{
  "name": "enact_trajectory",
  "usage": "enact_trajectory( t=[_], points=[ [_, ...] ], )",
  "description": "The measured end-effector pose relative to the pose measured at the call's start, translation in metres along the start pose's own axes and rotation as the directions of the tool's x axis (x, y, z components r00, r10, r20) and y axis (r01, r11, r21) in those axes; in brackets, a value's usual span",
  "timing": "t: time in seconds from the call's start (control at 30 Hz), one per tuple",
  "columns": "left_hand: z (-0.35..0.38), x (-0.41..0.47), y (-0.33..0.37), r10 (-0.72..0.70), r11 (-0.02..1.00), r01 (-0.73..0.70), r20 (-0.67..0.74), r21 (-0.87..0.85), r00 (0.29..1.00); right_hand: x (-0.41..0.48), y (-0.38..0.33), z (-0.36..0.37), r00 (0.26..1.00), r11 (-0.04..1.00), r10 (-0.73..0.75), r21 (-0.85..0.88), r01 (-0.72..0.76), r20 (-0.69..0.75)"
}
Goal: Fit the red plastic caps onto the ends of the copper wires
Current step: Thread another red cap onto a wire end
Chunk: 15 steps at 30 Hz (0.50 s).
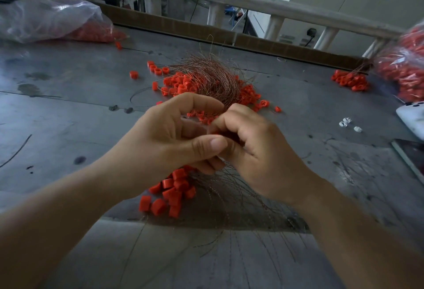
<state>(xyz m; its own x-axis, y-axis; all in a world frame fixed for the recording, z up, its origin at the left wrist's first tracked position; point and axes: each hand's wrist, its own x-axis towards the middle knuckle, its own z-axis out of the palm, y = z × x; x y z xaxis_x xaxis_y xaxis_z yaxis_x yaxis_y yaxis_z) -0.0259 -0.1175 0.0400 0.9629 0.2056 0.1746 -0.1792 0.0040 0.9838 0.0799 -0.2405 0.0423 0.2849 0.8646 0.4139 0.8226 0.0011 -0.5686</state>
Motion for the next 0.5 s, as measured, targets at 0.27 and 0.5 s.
enact_trajectory(
  t=[0.27,0.5],
  points=[
    [-0.0004,-0.0019,-0.001,-0.003,1.0,0.003,0.005,-0.007,1.0,-0.0017,-0.0067,0.0043,1.0,0.999,-0.002,-0.052,0.001,-0.023],
    [-0.0029,-0.0026,0.0011,-0.021,0.994,0.025,0.041,-0.104,0.999,-0.002,-0.0107,0.001,0.999,0.998,0.035,0.044,-0.034,-0.019]
  ],
)
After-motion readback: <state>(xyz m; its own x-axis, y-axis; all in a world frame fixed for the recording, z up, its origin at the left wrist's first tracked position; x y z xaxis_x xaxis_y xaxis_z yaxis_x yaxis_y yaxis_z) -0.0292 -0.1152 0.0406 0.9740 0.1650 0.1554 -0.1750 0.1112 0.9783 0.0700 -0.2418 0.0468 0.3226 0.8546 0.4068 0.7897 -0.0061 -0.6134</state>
